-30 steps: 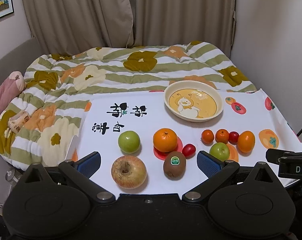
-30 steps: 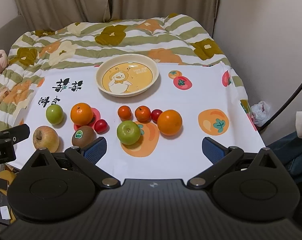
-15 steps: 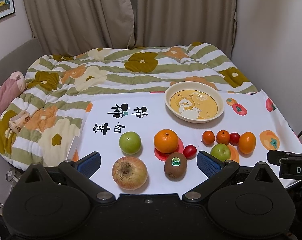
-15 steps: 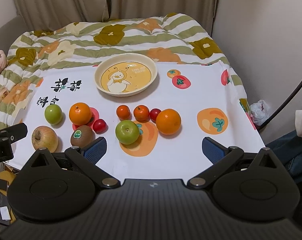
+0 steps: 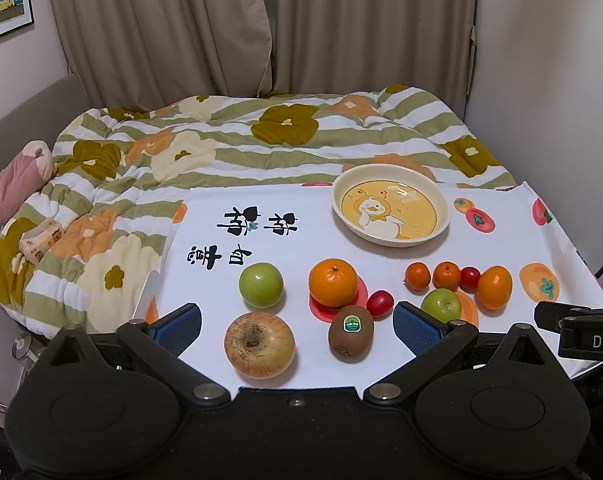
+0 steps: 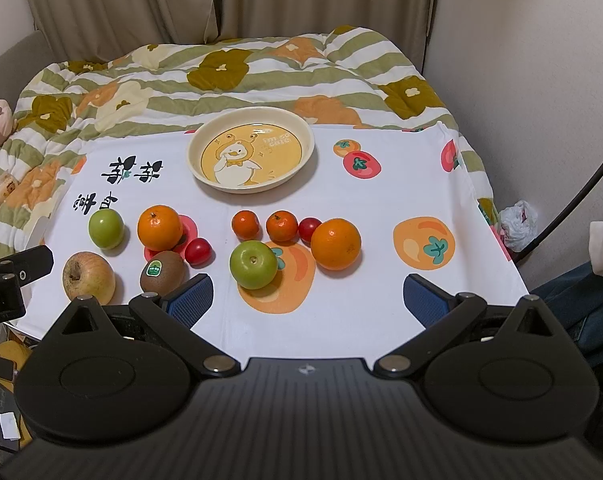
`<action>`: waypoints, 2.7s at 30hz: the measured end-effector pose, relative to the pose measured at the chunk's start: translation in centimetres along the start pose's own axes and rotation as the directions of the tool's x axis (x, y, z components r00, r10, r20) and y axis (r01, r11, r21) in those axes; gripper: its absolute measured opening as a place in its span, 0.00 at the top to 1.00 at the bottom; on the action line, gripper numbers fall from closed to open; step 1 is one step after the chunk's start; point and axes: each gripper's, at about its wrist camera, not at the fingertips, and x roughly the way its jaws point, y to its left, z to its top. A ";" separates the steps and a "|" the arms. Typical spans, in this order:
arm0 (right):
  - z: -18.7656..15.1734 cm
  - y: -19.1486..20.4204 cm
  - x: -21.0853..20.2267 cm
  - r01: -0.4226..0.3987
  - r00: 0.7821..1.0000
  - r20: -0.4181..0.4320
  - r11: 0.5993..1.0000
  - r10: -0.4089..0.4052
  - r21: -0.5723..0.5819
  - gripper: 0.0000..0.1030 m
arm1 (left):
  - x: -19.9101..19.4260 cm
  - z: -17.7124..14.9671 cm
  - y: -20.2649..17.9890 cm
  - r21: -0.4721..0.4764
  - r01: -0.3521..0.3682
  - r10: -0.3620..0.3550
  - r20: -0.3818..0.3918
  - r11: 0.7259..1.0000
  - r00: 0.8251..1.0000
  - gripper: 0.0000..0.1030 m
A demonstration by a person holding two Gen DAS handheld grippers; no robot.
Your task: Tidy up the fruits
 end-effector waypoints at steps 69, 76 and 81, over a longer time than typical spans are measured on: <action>-1.7 5.6 7.8 -0.220 0.974 -0.068 0.973 0.215 -0.068 0.00 | 6.4 -5.0 3.2 0.138 -0.060 0.063 -0.020 0.989 0.998 0.00; -3.0 9.2 10.6 -0.204 0.974 -0.100 0.979 0.202 -0.009 0.00 | 10.4 -6.6 4.5 0.262 0.021 -0.010 -0.044 0.965 0.999 0.08; -3.6 10.6 12.3 -0.169 0.980 -0.100 0.985 0.173 0.043 0.00 | 12.3 -7.3 4.4 0.359 0.088 -0.073 -0.054 0.929 0.996 0.10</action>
